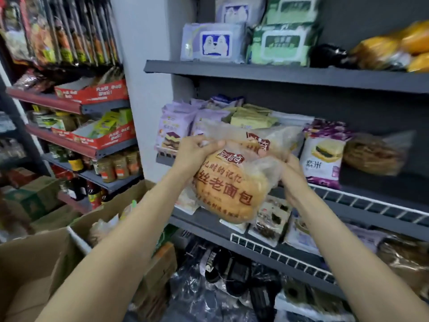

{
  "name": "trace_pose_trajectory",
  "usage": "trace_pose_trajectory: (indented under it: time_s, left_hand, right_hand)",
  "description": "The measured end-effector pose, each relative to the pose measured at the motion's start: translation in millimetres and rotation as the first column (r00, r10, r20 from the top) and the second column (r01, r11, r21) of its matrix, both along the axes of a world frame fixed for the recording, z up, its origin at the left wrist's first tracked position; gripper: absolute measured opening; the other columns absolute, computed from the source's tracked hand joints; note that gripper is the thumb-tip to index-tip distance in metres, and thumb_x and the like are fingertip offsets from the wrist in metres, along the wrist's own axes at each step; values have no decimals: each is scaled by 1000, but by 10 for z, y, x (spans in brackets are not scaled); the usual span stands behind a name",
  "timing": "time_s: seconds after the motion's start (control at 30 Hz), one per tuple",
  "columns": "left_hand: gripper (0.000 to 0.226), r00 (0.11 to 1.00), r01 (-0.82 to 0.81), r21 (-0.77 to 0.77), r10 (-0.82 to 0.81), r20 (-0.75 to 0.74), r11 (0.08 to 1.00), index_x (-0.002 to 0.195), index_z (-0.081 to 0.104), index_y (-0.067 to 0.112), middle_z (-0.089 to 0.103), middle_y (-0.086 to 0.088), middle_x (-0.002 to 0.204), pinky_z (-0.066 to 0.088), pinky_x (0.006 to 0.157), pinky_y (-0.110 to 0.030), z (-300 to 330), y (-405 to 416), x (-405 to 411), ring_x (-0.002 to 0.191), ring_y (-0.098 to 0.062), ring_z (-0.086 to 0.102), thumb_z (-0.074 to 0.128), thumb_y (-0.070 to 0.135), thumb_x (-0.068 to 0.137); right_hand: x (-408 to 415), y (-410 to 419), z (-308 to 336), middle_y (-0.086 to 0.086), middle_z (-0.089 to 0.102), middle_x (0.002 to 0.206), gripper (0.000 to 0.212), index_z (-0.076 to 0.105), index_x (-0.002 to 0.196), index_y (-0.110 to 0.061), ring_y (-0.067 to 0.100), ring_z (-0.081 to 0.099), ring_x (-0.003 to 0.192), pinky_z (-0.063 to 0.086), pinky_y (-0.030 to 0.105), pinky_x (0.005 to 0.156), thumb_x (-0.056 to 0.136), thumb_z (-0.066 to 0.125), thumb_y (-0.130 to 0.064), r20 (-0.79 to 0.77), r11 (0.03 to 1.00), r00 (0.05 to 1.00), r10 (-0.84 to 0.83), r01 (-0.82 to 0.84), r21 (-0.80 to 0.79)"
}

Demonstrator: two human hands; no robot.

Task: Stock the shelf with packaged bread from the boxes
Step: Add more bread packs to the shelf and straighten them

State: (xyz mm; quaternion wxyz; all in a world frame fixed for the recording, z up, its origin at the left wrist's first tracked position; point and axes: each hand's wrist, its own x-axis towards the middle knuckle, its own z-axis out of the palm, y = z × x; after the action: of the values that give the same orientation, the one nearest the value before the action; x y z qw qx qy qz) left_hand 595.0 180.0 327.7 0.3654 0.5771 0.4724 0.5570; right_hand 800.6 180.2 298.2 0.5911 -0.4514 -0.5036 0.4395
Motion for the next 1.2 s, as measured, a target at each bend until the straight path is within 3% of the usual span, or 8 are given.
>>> trace_pose_trajectory:
  time_s: [0.17, 0.3, 0.4, 0.63, 0.83, 0.93, 1.07, 1.2]
  left_hand:
    - [21, 984, 160, 29, -162, 75, 987, 70, 57, 9, 54, -12, 69, 42, 66, -34, 205, 222, 1142, 66, -21, 53, 67, 20, 86]
    - [35, 989, 131, 39, -133, 65, 991, 61, 42, 18, 44, -1, 60, 36, 59, -28, 250, 437, 2075, 60, -15, 44, 60, 20, 91]
    - [35, 997, 48, 70, -51, 50, 996, 64, 37, 17, 38, -6, 61, 32, 59, -29, 222, 617, 2684, 61, -16, 40, 57, 19, 93]
    - [34, 989, -147, 14, 147, 18, 989, 95, 63, -7, 65, -14, 82, 45, 67, -32, 113, 951, 3384, 75, -23, 58, 57, 26, 92]
    - [21, 983, -132, -78, 140, 115, 988, 76, 53, 15, 71, -15, 95, 53, 82, -43, 96, 1072, 3504, 86, -31, 65, 60, 28, 91]
    - [26, 987, -112, -65, 119, 112, 992, 70, 46, 18, 69, -7, 84, 53, 78, -39, 137, 1043, 3540, 78, -25, 64, 57, 25, 93]
    - [15, 990, -58, -75, 67, 123, 996, 86, 51, 11, 66, -1, 76, 51, 63, -26, 174, 986, 3614, 67, -15, 60, 53, 22, 96]
    - [29, 993, -27, -115, 40, 114, 993, 109, 56, 2, 68, -13, 103, 53, 79, -37, 165, 985, 3726, 87, -25, 64, 56, 26, 94]
  right_hand:
    - [1016, -151, 288, 4, 66, 101, 37, 60, 106, -11, 11, 63, 89, 54, 24, 78, 71, 69, -21, -55, 947, 975, -217, 223, 231]
    - [1992, -7, 301, 0, 62, 95, 28, 56, 101, -12, 15, 59, 90, 49, 27, 76, 79, 70, -23, -65, 825, 842, -535, 537, 173]
    - [2675, 259, 193, 2, 64, 99, 60, 60, 105, -12, 24, 62, 97, 50, 35, 84, 64, 71, -54, -30, 757, 759, -650, 651, 60]
    - [3515, 911, -147, 16, 67, 109, 57, 62, 110, -4, 33, 64, 101, 53, 46, 88, 78, 66, -52, 306, 829, 816, -491, 546, -125]
    - [3459, 1183, -269, 18, 59, 125, 47, 52, 124, -7, 33, 56, 115, 44, 30, 87, 87, 59, -35, 414, 881, 818, -401, 468, -70]
    - [3416, 1194, -188, 21, 28, 149, 60, 17, 149, -13, 38, 36, 133, 34, 41, 106, 98, 45, -27, 581, 818, 686, -437, 571, -60]
    - [3386, 1024, -131, 25, 21, 143, 82, 3, 151, -21, 40, 27, 128, 28, 45, 105, 89, 56, -9, 693, 688, 330, -641, 647, 329]
    - [3488, 660, 104, 14, 29, 143, 53, 31, 144, -22, 29, 31, 132, 28, 34, 109, 95, 51, -21, 339, 755, 678, -652, 545, 364]
